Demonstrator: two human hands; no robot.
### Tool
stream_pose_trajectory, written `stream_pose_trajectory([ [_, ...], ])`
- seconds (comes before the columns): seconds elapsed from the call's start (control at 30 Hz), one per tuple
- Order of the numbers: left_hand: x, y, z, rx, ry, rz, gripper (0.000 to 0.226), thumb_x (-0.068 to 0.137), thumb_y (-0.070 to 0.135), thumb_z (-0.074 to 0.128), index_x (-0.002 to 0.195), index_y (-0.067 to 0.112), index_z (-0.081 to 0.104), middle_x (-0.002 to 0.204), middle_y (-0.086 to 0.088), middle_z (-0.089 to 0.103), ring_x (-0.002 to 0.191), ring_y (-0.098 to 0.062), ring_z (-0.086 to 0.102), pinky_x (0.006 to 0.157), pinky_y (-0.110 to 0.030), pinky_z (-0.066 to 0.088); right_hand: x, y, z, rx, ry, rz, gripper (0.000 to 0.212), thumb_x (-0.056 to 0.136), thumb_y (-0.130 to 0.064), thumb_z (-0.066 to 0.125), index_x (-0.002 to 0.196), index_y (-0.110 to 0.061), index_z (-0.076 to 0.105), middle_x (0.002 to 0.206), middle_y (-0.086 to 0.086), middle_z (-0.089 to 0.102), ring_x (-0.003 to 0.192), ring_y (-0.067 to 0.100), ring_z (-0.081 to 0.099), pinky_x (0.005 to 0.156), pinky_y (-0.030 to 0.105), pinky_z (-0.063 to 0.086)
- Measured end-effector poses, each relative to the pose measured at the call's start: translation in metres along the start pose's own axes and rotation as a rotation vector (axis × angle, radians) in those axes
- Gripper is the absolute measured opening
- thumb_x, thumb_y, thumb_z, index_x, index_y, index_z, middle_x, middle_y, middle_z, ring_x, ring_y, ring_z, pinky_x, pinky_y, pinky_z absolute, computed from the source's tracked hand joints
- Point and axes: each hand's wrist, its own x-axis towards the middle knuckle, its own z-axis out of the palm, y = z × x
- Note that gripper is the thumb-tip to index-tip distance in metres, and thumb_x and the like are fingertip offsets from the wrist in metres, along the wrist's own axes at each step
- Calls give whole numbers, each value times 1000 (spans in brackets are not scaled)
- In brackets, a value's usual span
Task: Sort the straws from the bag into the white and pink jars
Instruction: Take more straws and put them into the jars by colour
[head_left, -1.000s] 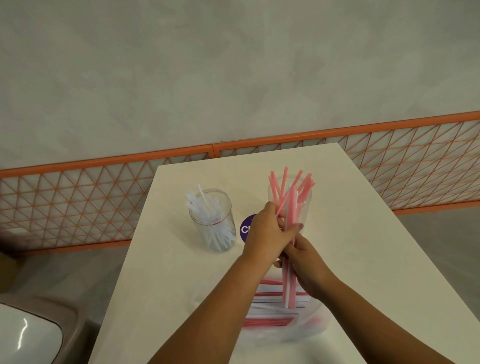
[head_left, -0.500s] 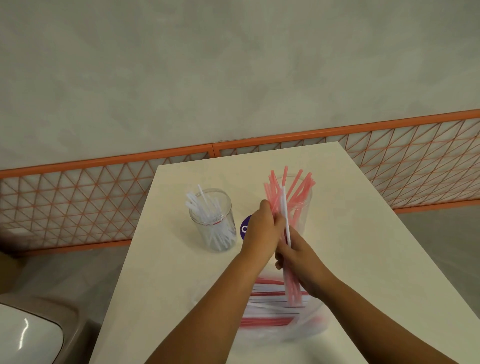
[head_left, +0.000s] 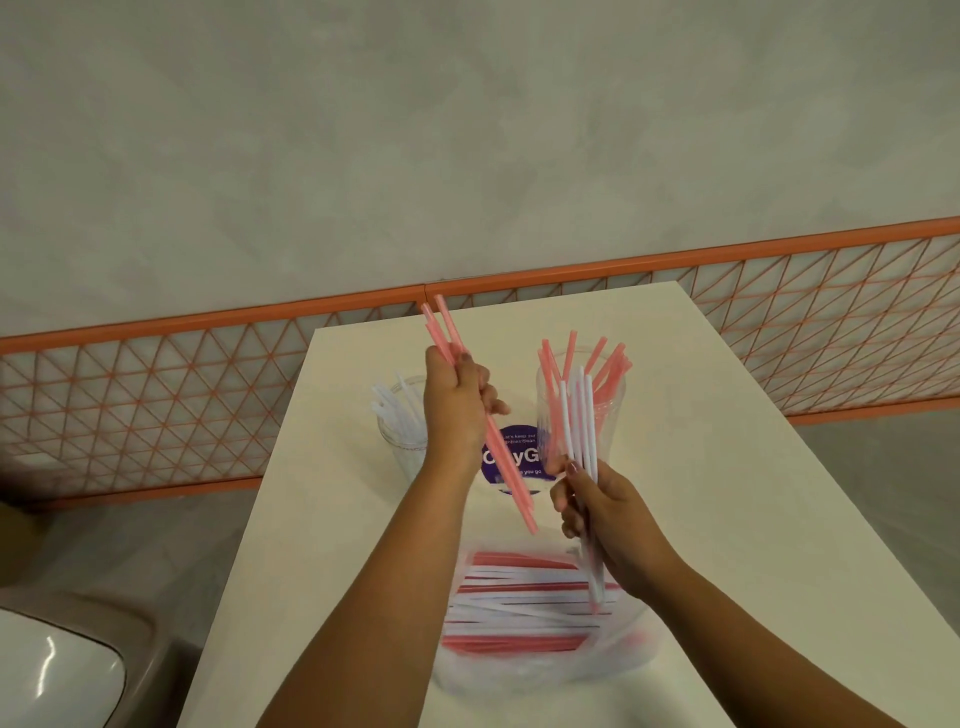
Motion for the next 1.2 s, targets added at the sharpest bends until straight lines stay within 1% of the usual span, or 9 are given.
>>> stream_pose_trajectory([
  [0.1,-3,-1,-2,48,-77,-65,15,98,18,40,87,20,49,61,2,38,43,-3,33,40,-14,33,0,0,-1,46,-17,20,38,100,-28,33,99,-6,63,64,5,55,52,13,47,55,22,45],
  [0.23,-15,-14,4,261,-282,-153,11,92,24,55,93,13,58,61,4,47,42,-3,40,41,-15,36,2,-4,2,85,-48,16,40,100,-29,33,101,-3,64,59,1,53,50,11,44,54,23,43],
  [0.37,-28,-11,8,195,-481,-230,8,91,17,58,87,10,60,47,7,51,34,-4,41,39,-16,36,1,-6,1,44,-23,18,42,100,-30,34,92,-1,64,60,3,56,52,13,47,55,24,46],
  [0.5,-28,-9,8,245,-492,-242,9,87,8,62,94,3,62,60,-6,56,36,-6,48,39,-13,39,-2,-8,-1,8,-39,11,36,100,-24,37,78,-16,64,64,5,55,51,12,46,55,23,46],
  [0.67,-26,-12,11,363,-520,-241,8,81,16,69,86,13,64,66,-5,61,42,-10,52,43,-14,43,-2,-4,-2,-33,-59,-2,31,100,-20,37,86,-10,62,62,0,56,51,10,44,54,21,45],
  [0.77,-24,-13,13,255,-457,-236,9,81,18,71,81,10,65,60,-5,59,44,-21,49,43,-21,44,1,-2,-2,-69,-74,-3,30,101,-20,36,90,-10,63,61,-3,53,51,9,43,55,20,44],
  [0.9,-12,-5,21,170,-219,-198,6,81,19,69,81,16,64,65,6,61,44,-2,47,49,-18,42,3,4,-6,-97,-63,19,29,100,-23,37,89,-11,62,63,-1,49,54,10,42,56,20,41],
  [1.07,13,16,29,-91,-104,-99,6,90,13,57,87,15,62,73,0,63,50,-6,37,44,-16,36,5,10,-17,-73,-25,54,29,99,-25,37,87,-11,60,61,-3,48,54,8,42,56,20,43],
  [1.2,38,43,39,-332,-2,80,14,96,11,47,84,15,55,61,3,65,46,-4,43,46,-17,35,7,11,-25,-20,41,65,29,100,-25,35,90,-9,57,60,-2,45,53,9,39,55,22,43],
])
